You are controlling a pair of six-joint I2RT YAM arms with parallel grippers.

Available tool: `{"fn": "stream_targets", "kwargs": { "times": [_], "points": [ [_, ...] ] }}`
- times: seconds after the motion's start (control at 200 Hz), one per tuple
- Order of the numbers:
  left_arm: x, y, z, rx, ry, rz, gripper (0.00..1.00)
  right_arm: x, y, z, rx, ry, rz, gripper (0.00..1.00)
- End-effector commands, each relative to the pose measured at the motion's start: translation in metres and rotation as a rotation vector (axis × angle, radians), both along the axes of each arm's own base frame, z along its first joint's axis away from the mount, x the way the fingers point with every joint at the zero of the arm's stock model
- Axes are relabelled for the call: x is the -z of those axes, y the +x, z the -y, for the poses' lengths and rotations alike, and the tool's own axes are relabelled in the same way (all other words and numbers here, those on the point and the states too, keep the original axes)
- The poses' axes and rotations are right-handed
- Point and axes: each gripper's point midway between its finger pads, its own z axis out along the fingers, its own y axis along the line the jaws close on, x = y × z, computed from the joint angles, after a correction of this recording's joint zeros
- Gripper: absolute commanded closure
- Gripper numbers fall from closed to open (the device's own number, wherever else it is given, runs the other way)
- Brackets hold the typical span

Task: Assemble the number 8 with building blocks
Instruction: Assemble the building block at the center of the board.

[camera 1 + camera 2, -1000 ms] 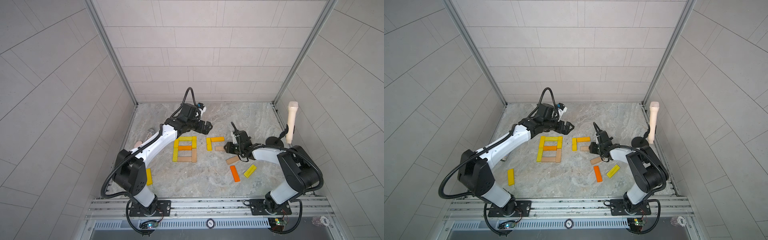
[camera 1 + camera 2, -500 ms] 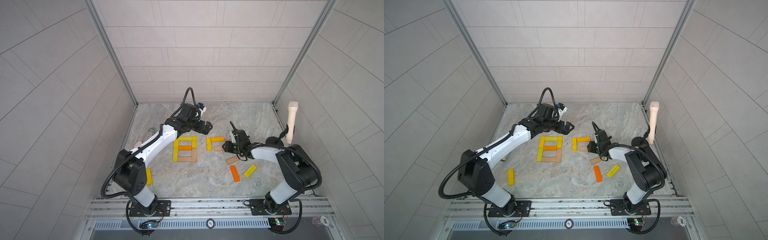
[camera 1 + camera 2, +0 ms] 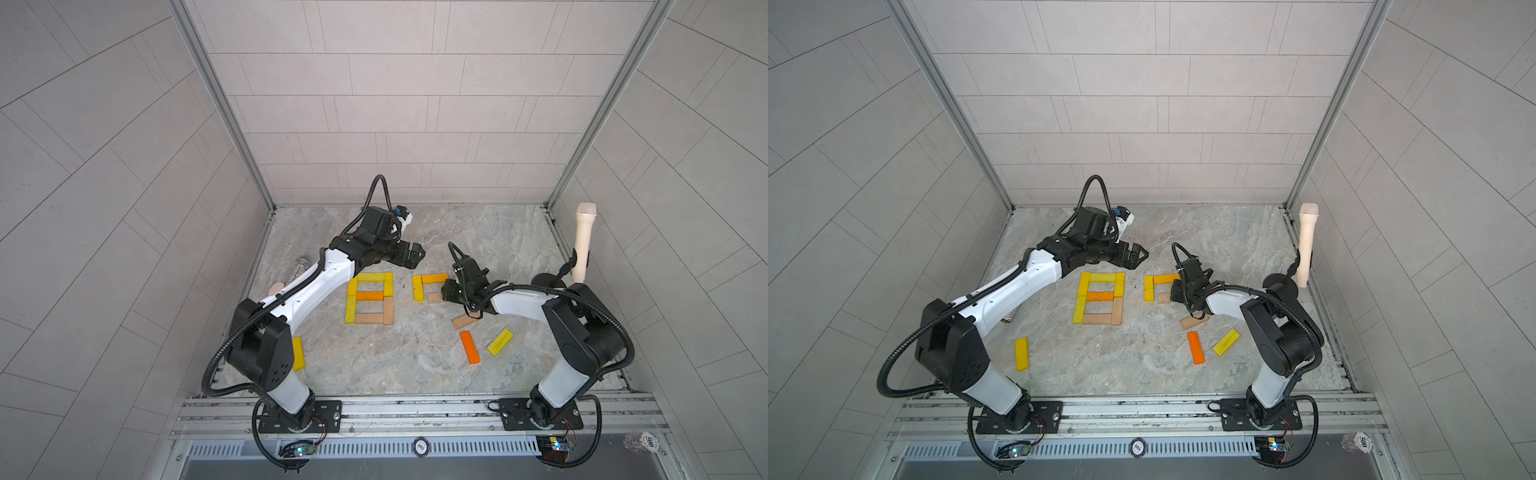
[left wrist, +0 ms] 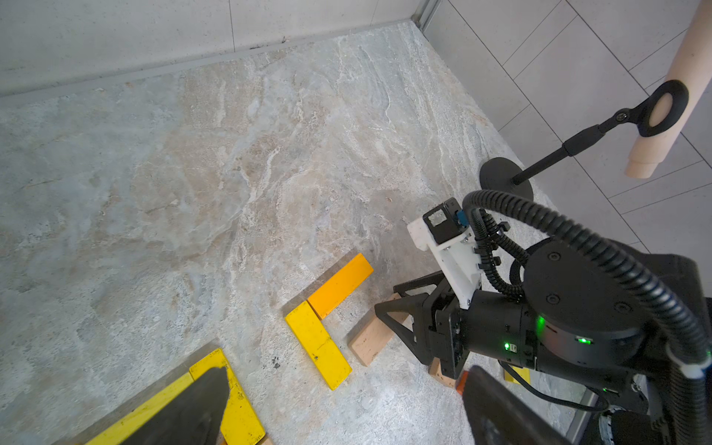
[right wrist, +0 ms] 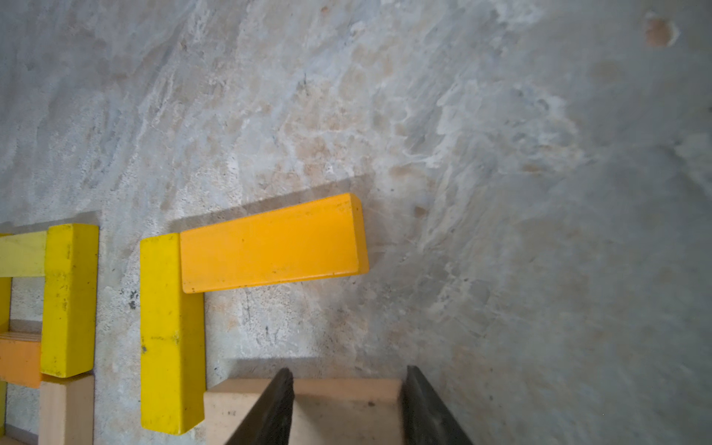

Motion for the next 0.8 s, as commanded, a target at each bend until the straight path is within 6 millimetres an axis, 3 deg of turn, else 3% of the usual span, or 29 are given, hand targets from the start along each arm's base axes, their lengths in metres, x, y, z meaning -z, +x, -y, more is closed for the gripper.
{"fn": "stream_targets", "kwargs": {
  "times": [0.0, 0.796],
  "points": [
    [0.0, 0.0, 0.002, 0.014, 0.014, 0.003, 0.0, 0.025, -0.021, 0.016, 0.034, -0.097, -0.101, 0.52],
    [-0.001, -0.001, 0.002, 0.016, 0.014, 0.002, 0.0, 0.021, -0.029, 0.005, 0.065, 0.016, -0.087, 0.52]
  ]
}}
